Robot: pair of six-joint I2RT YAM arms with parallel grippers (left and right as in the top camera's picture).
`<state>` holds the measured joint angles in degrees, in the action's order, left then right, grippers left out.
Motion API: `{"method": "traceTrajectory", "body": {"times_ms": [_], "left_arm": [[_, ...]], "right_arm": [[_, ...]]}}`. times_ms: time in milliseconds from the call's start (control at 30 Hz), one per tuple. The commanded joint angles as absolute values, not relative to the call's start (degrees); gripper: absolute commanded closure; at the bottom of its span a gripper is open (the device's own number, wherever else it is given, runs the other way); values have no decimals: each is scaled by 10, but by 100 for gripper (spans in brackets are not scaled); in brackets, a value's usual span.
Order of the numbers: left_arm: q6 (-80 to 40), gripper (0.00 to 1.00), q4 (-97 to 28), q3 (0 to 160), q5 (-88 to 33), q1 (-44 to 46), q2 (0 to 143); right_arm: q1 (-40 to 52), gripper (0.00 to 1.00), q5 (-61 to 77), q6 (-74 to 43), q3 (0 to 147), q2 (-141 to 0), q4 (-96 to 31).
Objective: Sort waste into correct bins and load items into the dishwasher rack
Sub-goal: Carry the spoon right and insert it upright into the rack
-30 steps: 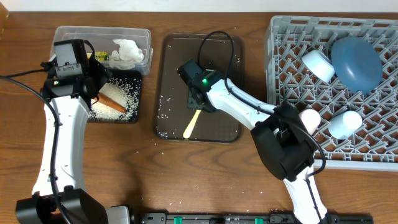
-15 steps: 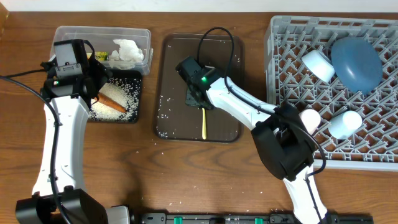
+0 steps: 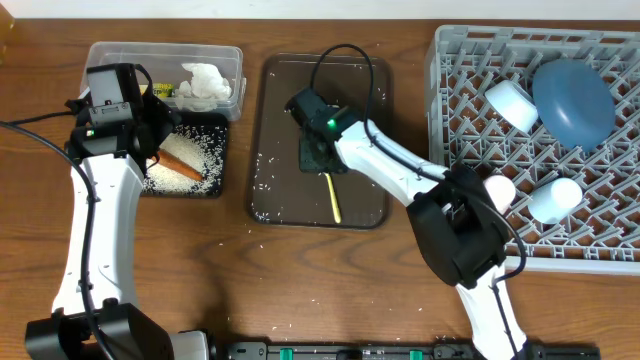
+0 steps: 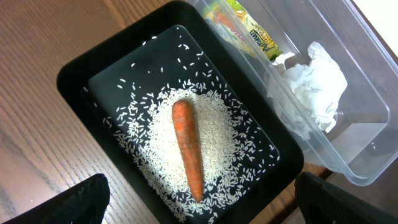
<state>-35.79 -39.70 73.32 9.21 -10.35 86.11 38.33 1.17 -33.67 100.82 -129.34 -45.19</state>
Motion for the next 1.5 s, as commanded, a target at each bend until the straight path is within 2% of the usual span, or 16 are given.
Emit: {"method": "traceTrajectory", "body": {"times_ms": [0,267,400,567,733,1200,1267,1367,1400,1467], "left_arm": [[-354,3,-399,745,95,-106,861],[-354,2,-401,745,95,-106,861],[-354,2,-401,745,95,-106,861],[-354,2,-401,745,95,-106,861],[-354,2,-401,745,95,-106,861],[-354,2,-401,745,95,-106,861],[-354,2,-401,745,95,-106,861],[-354,2,-401,745,95,-106,861],[-354,2,-401,745,95,-106,861],[-354,2,-401,745,95,-106,861]], "right_arm": [[351,99,63,-223,1028,-1249,-472],[258,99,56,-113,1031,-1098,-504],[206,99,4,-94,1031,-1052,-507],[151,99,-67,-93,1022,-1054,-493],[112,99,-73,-109,989,-1071,-450],[86,98,-90,-148,848,-1091,-316],[86,89,-90,-148,844,-1091,-315],[86,65,-90,-148,844,-1091,-310],[86,60,-88,-148,844,-1091,-309],[86,57,-81,-148,845,-1090,-306]]}}
